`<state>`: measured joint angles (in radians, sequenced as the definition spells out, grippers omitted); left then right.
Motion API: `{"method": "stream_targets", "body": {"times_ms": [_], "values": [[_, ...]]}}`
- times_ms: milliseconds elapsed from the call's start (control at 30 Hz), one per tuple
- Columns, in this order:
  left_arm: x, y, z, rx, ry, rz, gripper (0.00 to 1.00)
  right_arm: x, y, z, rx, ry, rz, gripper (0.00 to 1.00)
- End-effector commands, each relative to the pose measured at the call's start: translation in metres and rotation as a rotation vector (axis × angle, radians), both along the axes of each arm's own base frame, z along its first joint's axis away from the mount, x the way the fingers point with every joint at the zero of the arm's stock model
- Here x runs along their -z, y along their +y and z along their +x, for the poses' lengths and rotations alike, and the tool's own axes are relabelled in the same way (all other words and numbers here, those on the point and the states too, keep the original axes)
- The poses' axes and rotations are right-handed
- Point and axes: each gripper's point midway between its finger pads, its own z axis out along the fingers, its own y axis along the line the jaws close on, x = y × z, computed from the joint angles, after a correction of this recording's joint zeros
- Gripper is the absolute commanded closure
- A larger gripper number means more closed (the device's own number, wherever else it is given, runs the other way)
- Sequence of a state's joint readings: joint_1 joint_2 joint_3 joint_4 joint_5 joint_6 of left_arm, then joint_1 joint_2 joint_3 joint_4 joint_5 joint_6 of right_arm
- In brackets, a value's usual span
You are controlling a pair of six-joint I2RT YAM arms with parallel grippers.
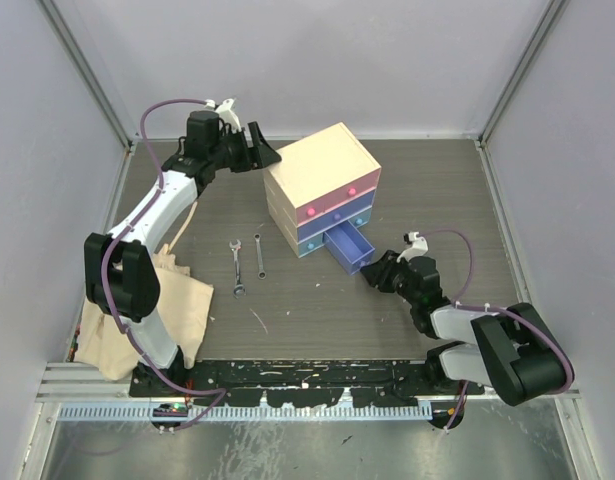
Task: Sort the tools into containers
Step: Open the drawer in the storage box.
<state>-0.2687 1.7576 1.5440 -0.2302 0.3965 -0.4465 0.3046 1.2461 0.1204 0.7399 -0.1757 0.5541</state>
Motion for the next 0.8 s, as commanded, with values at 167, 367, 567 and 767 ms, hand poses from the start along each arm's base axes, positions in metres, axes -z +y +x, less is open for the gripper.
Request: {"method": "stream_targets", "body": {"times_ms": [167, 367, 567, 767], "values": [[0.009, 0.015, -0.001, -0.027, 0.012, 0.07, 0.28, -0.01, -0.01, 0.0, 0.061, 0.008, -0.002, 0.49], [-0.018, 0.027, -0.007, -0.067, -0.059, 0.063, 0.25, -0.021, -0.032, -0.006, 0.224, 0.015, 0.05, 0.32], [-0.053, 0.054, -0.027, -0.176, -0.132, 0.11, 0.2, -0.037, -0.036, -0.011, 0.27, 0.008, 0.116, 0.31], [-0.043, 0.088, -0.065, -0.3, -0.096, 0.175, 0.21, -0.04, -0.053, -0.012, 0.381, 0.028, 0.122, 0.31]]}}
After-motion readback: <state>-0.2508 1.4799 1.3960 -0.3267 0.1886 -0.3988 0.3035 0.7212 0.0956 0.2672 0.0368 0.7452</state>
